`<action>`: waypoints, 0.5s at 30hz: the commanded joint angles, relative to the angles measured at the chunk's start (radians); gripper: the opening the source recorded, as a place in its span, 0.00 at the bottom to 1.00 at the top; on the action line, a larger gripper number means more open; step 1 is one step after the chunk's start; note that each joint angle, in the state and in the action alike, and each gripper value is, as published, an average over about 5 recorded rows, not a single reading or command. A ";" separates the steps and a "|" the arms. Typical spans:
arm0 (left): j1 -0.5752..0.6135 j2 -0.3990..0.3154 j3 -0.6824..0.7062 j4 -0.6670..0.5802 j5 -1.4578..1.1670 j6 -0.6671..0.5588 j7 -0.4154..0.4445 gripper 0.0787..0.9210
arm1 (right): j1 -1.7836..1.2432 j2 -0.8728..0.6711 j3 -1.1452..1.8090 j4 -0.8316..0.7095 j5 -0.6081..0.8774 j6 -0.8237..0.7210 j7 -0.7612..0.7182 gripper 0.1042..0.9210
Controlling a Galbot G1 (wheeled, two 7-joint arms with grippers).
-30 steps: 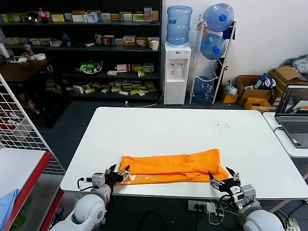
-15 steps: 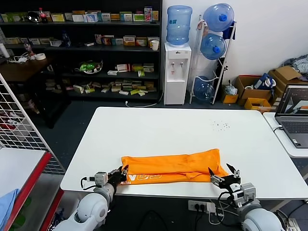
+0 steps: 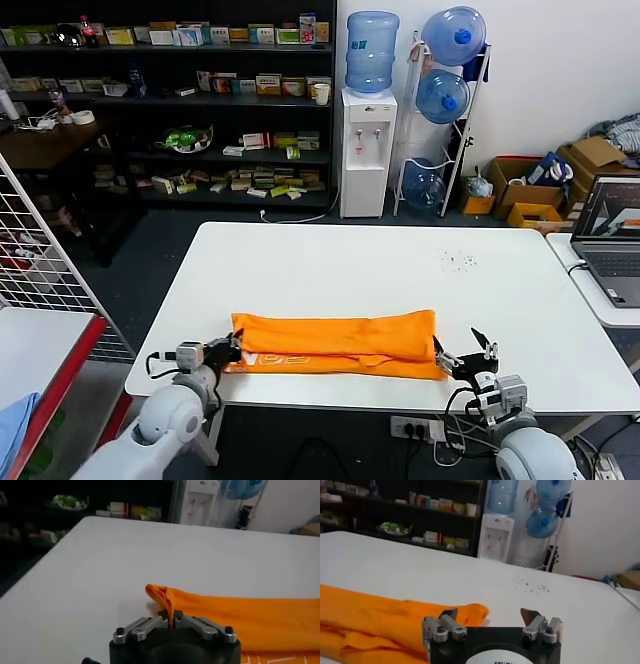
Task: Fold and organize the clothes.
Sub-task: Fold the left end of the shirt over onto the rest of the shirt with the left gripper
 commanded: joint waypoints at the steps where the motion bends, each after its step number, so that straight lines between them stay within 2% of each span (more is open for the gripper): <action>1: -0.059 0.276 -0.077 0.110 0.000 0.005 0.013 0.05 | 0.010 0.026 0.001 -0.009 -0.032 0.019 -0.004 0.88; 4: -0.075 0.324 -0.091 0.142 0.001 0.000 0.015 0.05 | 0.021 0.036 -0.004 -0.022 -0.032 0.027 -0.003 0.88; 8: -0.094 0.330 -0.100 0.119 -0.001 -0.002 0.000 0.05 | 0.031 0.041 -0.015 -0.033 -0.045 0.043 0.000 0.88; 12: -0.063 0.292 -0.088 -0.048 -0.057 0.026 -0.051 0.05 | 0.034 0.047 -0.017 -0.051 -0.090 0.076 0.004 0.88; 15: -0.032 0.226 -0.054 -0.214 -0.148 0.070 -0.114 0.05 | 0.033 0.058 -0.015 -0.067 -0.128 0.107 0.008 0.88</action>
